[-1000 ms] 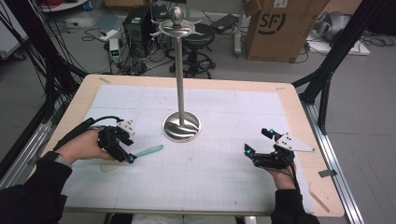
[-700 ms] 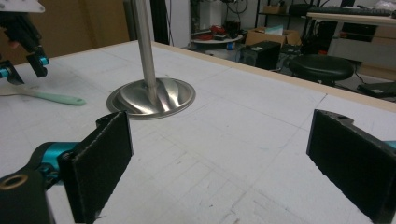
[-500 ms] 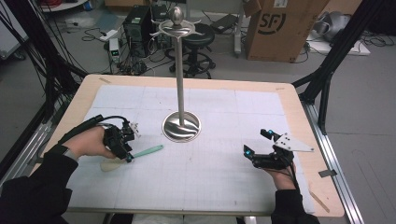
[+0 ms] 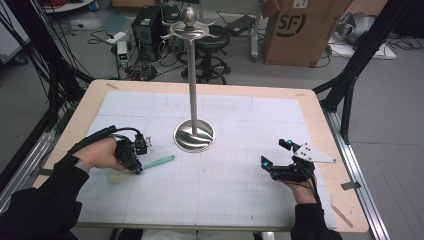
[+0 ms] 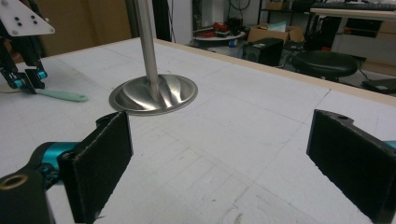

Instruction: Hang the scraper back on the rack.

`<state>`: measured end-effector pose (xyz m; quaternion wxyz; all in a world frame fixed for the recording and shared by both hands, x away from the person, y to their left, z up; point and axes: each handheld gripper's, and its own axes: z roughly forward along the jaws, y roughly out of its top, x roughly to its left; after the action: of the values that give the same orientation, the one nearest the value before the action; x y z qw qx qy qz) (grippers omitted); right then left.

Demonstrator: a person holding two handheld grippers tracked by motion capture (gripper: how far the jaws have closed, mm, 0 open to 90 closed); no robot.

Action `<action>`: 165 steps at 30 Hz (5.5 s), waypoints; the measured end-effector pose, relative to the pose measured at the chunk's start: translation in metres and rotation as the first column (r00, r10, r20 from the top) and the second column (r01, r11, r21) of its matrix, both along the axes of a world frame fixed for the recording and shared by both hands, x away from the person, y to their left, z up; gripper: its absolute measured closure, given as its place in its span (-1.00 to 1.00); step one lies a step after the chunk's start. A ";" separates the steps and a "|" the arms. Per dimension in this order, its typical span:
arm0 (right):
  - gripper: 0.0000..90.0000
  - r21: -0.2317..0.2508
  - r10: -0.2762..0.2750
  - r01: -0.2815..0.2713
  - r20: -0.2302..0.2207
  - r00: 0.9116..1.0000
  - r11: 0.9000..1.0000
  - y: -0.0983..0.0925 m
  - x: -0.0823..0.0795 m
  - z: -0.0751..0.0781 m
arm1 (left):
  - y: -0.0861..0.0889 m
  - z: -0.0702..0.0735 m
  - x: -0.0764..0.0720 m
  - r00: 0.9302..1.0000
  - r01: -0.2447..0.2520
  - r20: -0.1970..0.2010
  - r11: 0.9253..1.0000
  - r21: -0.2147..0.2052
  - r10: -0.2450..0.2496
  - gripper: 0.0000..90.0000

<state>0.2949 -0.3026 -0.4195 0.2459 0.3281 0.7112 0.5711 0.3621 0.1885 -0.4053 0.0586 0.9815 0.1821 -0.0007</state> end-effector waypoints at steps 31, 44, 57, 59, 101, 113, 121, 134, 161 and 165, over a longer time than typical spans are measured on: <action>-0.87 0.005 -0.020 0.021 -0.012 1.000 1.000 -0.003 -0.002 -0.002 | 0.044 0.033 -0.021 0.975 -0.115 0.101 0.833 -0.542 0.200 0.78; -0.87 0.001 -0.019 0.019 -0.020 1.000 1.000 -0.005 -0.003 -0.004 | 0.049 0.054 -0.020 0.908 -0.110 0.197 0.664 -0.739 0.369 0.79; -0.87 0.003 -0.013 0.013 -0.016 1.000 1.000 -0.006 -0.002 -0.004 | 0.034 0.099 -0.018 0.872 -0.042 0.266 0.604 -0.796 0.411 0.79; -0.87 0.005 -0.014 0.014 -0.016 1.000 1.000 -0.006 -0.003 -0.003 | 0.032 0.106 -0.016 0.865 -0.037 0.268 0.587 -0.809 0.424 0.79; -0.87 0.006 0.007 -0.007 -0.024 1.000 1.000 -0.005 -0.003 -0.004 | 0.017 0.175 -0.004 0.800 0.097 0.338 0.449 -0.888 0.496 0.79; -0.87 0.011 0.007 -0.007 -0.027 1.000 1.000 -0.005 -0.003 -0.004 | 0.013 0.174 -0.001 0.798 0.110 0.347 0.446 -0.888 0.493 0.79; -0.87 0.013 0.011 -0.010 -0.025 1.000 1.000 -0.005 -0.003 -0.004 | 0.007 0.174 -0.001 0.795 0.112 0.351 0.450 -0.886 0.494 0.79; -0.87 0.010 0.012 -0.012 -0.023 1.000 1.000 -0.005 -0.003 -0.004 | 0.004 0.174 0.003 0.788 0.113 0.350 0.440 -0.891 0.506 0.79; -0.87 0.002 0.022 -0.022 -0.025 0.999 1.000 -0.004 -0.003 -0.005 | 0.002 0.171 0.006 0.780 0.105 0.358 0.457 -0.883 0.513 0.79; -0.87 0.001 0.028 -0.028 -0.025 0.999 1.000 -0.004 -0.003 -0.005 | 0.000 0.169 0.008 0.781 0.099 0.356 0.461 -0.882 0.513 0.79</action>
<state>0.2919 -0.3065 -0.4244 0.2290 0.3253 0.7186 0.5704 0.3697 0.1880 -0.2360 0.5956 0.7311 0.2544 0.2146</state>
